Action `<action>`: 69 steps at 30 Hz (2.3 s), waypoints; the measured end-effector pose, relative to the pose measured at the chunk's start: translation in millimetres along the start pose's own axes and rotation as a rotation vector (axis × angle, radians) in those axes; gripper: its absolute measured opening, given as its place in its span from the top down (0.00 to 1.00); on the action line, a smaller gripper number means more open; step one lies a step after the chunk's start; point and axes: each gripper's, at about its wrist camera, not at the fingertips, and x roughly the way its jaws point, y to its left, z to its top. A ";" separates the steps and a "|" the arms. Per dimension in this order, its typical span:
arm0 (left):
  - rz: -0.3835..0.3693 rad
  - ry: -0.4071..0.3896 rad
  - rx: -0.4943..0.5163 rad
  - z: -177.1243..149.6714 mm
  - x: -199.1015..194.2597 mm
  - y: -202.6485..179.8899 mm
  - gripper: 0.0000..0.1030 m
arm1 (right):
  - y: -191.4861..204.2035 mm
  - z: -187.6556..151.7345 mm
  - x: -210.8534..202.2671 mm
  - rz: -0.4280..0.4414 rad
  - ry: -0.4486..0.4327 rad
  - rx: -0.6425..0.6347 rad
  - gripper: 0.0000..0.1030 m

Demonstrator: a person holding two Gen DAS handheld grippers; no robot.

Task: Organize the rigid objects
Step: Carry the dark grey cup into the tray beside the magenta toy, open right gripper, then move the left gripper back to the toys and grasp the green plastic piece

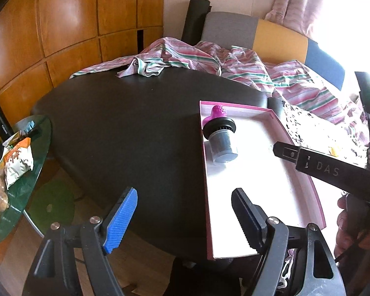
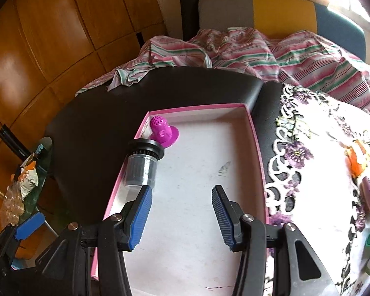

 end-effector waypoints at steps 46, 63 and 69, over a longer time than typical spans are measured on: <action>-0.324 0.065 0.384 3.7 5.1 -181.2 0.14 | -352.9 -98.7 -165.3 -0.452 -0.198 0.832 0.50; -0.672 0.217 0.583 -8.7 40.3 -348.2 0.14 | -365.3 -112.6 -165.7 -0.316 -0.201 0.970 0.50; -0.768 0.269 0.593 -7.2 58.1 -392.3 0.14 | -369.0 -113.5 -164.1 -0.292 -0.198 0.993 0.50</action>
